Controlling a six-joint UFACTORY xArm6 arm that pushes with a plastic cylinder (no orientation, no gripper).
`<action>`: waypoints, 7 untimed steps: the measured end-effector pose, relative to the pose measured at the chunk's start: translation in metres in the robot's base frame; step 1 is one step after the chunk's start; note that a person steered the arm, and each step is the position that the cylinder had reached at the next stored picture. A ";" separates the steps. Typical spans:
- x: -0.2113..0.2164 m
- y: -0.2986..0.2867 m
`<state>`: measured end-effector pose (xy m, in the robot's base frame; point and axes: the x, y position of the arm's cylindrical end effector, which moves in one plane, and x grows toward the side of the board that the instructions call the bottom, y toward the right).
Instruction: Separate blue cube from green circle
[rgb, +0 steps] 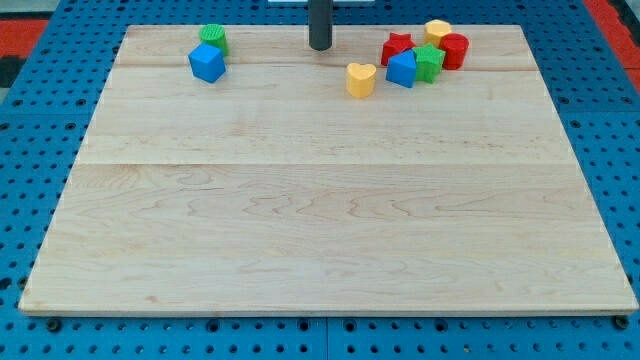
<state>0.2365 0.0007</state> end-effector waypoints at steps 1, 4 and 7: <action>0.038 -0.009; 0.066 -0.138; 0.095 -0.258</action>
<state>0.3311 -0.2575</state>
